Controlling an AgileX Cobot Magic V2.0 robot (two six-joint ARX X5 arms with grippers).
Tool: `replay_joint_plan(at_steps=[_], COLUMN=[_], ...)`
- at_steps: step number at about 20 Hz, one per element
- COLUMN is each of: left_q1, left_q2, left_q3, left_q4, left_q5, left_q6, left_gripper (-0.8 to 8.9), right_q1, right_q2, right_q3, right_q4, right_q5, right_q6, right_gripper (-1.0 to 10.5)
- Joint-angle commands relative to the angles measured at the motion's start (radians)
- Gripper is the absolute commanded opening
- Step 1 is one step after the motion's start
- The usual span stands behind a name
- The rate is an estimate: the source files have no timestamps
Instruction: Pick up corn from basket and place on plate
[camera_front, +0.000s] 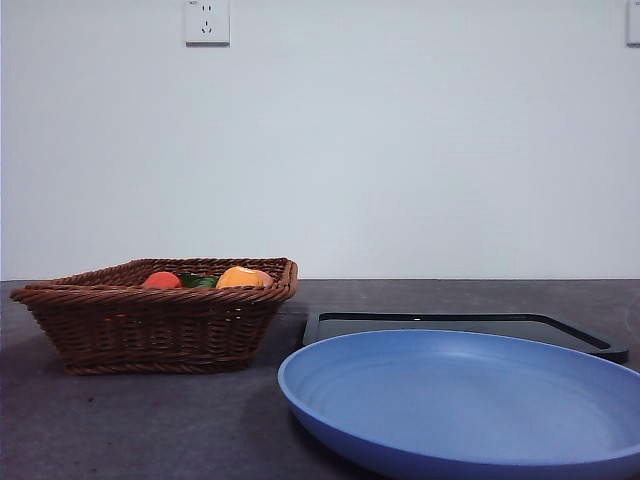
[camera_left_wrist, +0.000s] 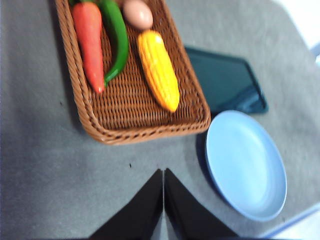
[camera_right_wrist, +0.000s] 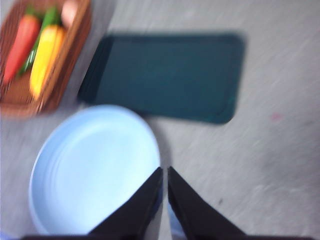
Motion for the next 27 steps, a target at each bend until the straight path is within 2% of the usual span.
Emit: replay_joint_plan(at_steps=[1, 3, 4, 6, 7, 8, 15, 21, 27], left_q1=[-0.007, -0.007, -0.007, -0.007, -0.007, -0.007, -0.007, -0.007, -0.007], left_q2=[0.028, 0.039, 0.039, 0.039, 0.039, 0.039, 0.039, 0.039, 0.039], left_q3=[0.014, 0.014, 0.014, 0.014, 0.014, 0.014, 0.014, 0.014, 0.014], left_q4=[0.001, 0.002, 0.003, 0.010, 0.010, 0.010, 0.017, 0.016, 0.016], left_q5=[0.006, 0.006, 0.006, 0.006, 0.006, 0.006, 0.006, 0.006, 0.006], left_q6=[0.034, 0.032, 0.030, 0.031, 0.031, 0.031, 0.031, 0.031, 0.030], left_gripper=[0.08, 0.57, 1.19, 3.25, 3.95, 4.17, 4.16, 4.16, 4.16], right_q1=[0.033, 0.048, 0.051, 0.053, 0.054, 0.053, 0.094, 0.186, 0.228], right_q2=[0.041, 0.062, 0.068, 0.079, 0.087, 0.097, 0.283, 0.540, 0.738], right_q3=[0.017, 0.017, 0.017, 0.017, 0.017, 0.017, 0.017, 0.017, 0.017], right_q4=[-0.006, -0.008, -0.008, -0.010, -0.010, -0.009, 0.012, 0.153, 0.235], right_q5=[-0.003, 0.000, 0.000, -0.001, -0.006, -0.013, -0.019, -0.018, 0.014], right_q6=[-0.025, -0.022, -0.016, 0.008, 0.023, 0.023, 0.022, 0.019, 0.000], right_gripper=[0.0, 0.4, 0.9, 2.6, 2.9, 2.9, 2.9, 2.9, 2.7])
